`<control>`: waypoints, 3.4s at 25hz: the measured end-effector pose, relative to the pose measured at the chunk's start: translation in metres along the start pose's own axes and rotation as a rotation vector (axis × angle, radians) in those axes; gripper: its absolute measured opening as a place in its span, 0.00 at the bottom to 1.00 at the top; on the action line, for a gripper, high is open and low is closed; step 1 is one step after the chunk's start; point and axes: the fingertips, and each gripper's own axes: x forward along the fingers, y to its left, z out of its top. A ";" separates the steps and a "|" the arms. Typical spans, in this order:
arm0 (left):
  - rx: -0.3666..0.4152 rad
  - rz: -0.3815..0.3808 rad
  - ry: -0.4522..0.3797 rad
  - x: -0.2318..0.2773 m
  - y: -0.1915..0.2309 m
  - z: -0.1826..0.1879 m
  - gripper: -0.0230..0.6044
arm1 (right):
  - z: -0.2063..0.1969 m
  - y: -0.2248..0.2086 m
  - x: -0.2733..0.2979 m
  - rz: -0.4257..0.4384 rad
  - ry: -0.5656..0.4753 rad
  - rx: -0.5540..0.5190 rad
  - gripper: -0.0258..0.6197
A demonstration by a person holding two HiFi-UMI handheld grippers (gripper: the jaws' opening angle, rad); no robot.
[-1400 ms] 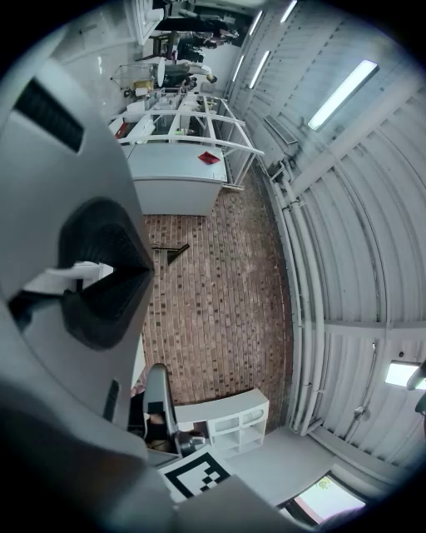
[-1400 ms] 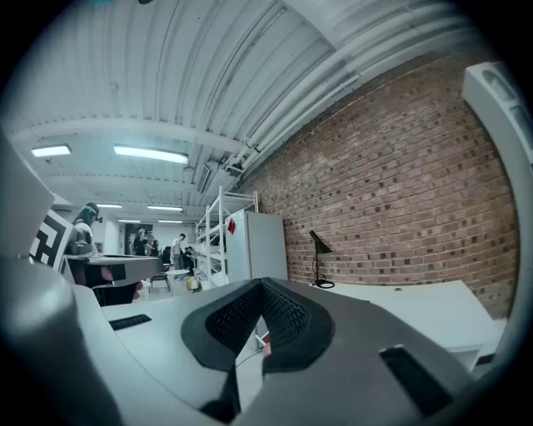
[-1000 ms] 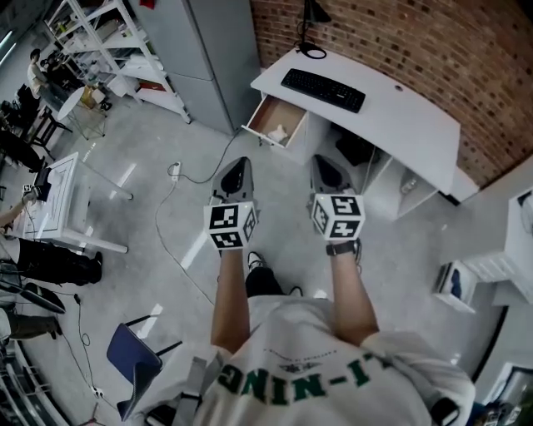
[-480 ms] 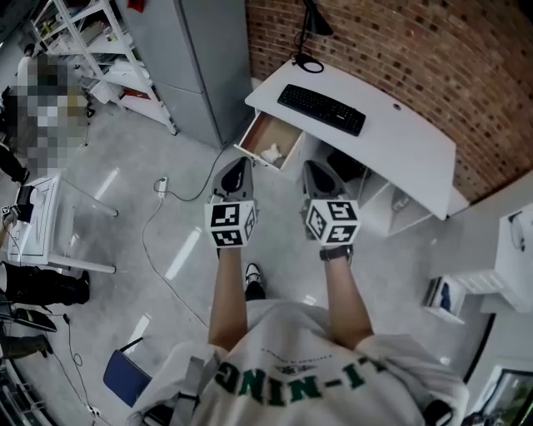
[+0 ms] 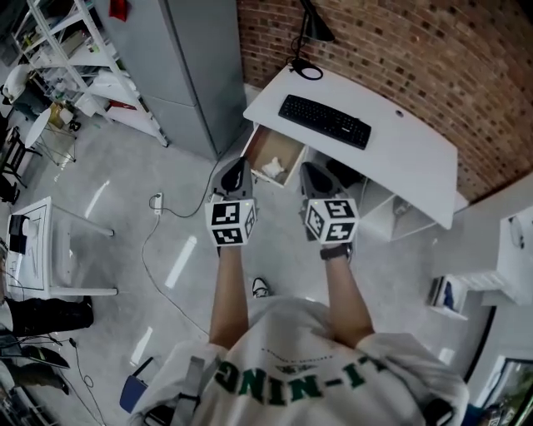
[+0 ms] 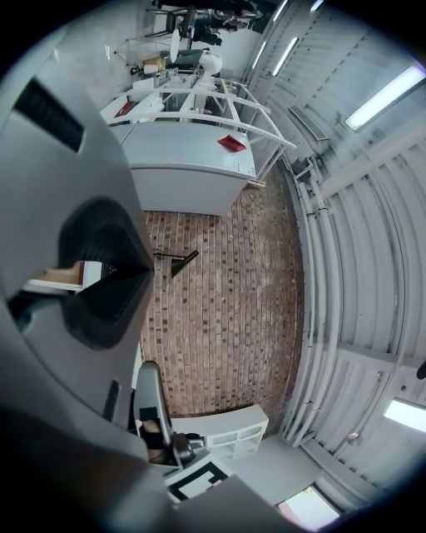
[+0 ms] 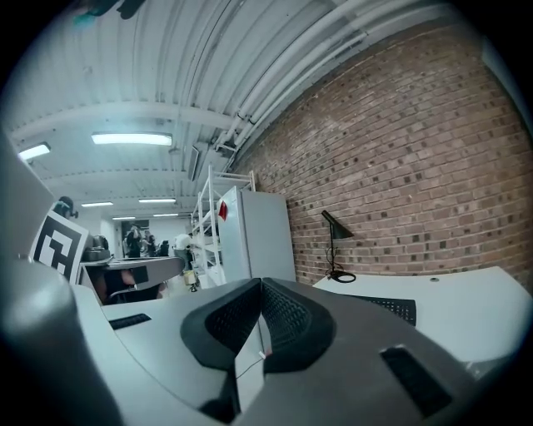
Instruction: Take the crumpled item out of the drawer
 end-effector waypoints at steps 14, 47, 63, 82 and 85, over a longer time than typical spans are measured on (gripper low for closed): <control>-0.002 -0.094 0.067 0.056 0.069 -0.056 0.03 | -0.061 -0.001 0.093 -0.049 0.110 0.037 0.05; -0.166 -0.075 0.373 0.286 0.166 -0.281 0.03 | -0.332 -0.090 0.365 0.094 0.721 0.000 0.12; -0.254 -0.080 0.485 0.339 0.173 -0.373 0.03 | -0.476 -0.135 0.431 0.060 1.004 0.015 0.28; -0.264 -0.039 0.500 0.341 0.184 -0.397 0.03 | -0.539 -0.176 0.450 -0.064 1.069 -0.089 0.08; -0.260 -0.038 0.494 0.338 0.183 -0.391 0.03 | -0.531 -0.173 0.446 -0.069 1.052 -0.083 0.06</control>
